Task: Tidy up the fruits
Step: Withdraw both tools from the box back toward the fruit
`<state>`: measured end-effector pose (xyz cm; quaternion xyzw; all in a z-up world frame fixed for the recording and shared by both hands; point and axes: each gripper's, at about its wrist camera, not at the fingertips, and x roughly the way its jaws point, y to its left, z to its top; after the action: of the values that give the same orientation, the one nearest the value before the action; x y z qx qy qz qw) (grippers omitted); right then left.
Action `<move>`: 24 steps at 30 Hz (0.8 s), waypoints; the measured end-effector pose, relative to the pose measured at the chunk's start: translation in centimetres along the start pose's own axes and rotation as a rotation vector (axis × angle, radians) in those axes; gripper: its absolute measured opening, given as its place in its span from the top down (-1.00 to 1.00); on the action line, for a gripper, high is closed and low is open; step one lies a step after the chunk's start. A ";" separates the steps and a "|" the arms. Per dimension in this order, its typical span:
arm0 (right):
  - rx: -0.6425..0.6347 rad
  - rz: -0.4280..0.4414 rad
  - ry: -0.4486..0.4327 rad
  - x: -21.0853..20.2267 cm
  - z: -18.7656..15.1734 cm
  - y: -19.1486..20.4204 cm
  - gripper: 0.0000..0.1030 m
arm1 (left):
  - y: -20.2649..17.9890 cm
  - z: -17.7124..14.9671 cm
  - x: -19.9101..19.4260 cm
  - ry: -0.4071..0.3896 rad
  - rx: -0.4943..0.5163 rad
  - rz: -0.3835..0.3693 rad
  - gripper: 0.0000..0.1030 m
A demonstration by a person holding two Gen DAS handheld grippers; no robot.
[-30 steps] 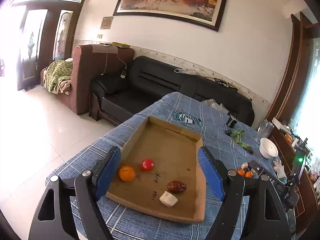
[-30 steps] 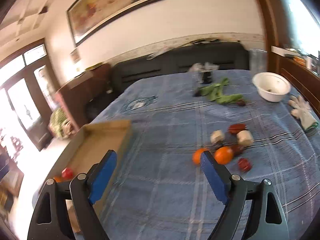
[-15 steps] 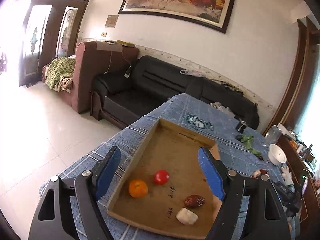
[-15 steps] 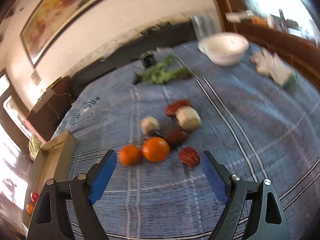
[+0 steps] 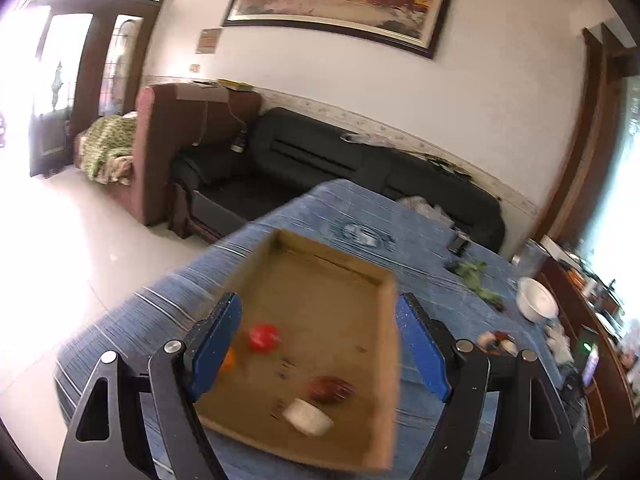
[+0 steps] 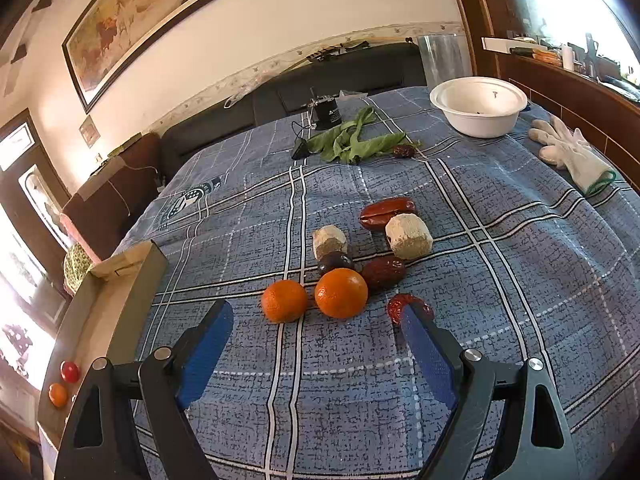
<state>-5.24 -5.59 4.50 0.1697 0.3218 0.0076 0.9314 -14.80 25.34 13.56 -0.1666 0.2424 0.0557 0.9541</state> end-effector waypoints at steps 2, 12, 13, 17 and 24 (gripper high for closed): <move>0.014 0.012 -0.015 -0.5 0.1 -0.2 -0.75 | -2.2 -0.5 -1.1 -0.004 0.034 -0.036 -0.54; 0.075 0.053 -0.036 -2.9 0.3 -0.9 -0.75 | -6.2 -0.3 -8.8 -0.104 0.158 -0.085 -0.77; 0.082 0.066 -0.036 -3.5 0.2 -1.3 -0.75 | -5.9 -0.2 -9.1 -0.120 0.158 -0.070 -0.80; 0.061 0.060 -0.049 -5.8 0.4 -3.5 -0.75 | -5.0 -0.6 -7.4 -0.069 0.154 -0.041 -0.83; 0.096 0.001 -0.015 -5.8 3.3 -8.7 -0.75 | -7.0 -2.2 -0.5 0.085 0.193 -0.079 -0.83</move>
<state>-8.71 -15.56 7.59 0.2142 0.3149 -0.0086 0.9246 -14.89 17.99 13.97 -0.0858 0.2801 -0.0127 0.9561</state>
